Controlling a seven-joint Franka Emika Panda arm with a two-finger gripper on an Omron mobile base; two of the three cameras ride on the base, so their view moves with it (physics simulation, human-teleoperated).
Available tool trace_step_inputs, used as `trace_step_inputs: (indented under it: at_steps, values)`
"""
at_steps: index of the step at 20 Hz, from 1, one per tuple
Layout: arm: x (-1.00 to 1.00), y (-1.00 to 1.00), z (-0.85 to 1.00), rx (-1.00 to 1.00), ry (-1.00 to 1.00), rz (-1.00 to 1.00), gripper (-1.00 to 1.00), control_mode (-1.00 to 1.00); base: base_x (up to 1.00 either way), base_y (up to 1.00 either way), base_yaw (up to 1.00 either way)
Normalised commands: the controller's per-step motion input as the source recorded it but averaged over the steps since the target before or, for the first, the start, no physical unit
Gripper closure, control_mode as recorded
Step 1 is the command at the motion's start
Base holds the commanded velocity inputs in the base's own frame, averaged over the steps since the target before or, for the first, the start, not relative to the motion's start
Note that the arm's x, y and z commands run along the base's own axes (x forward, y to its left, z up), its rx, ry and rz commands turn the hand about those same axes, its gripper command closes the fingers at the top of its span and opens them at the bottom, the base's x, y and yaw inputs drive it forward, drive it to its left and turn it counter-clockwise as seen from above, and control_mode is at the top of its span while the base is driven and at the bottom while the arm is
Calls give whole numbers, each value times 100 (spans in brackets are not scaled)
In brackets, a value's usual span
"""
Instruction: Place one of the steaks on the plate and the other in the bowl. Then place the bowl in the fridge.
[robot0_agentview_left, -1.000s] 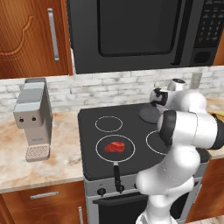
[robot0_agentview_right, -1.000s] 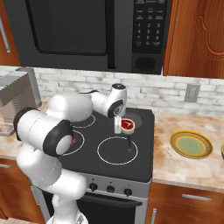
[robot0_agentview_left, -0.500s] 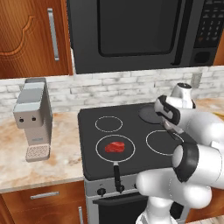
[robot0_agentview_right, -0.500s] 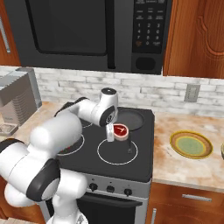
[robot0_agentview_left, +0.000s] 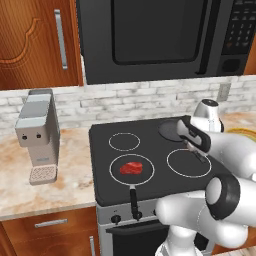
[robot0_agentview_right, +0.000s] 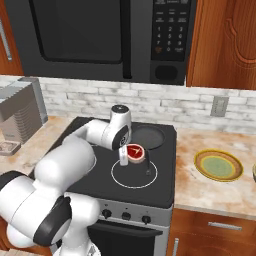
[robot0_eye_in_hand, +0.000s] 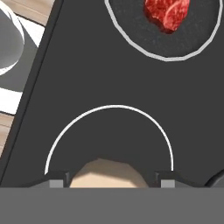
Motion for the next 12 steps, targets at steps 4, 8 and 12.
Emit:
trace_step_inputs:
  at_steps: [4,8,12]
  values:
    - [0,0,0,0,0,0,100,100,3,-31,0]
    - [0,0,0,0,0,0,100,100,0,-68,0]
    - [0,0,0,0,0,0,100,100,2,-81,0]
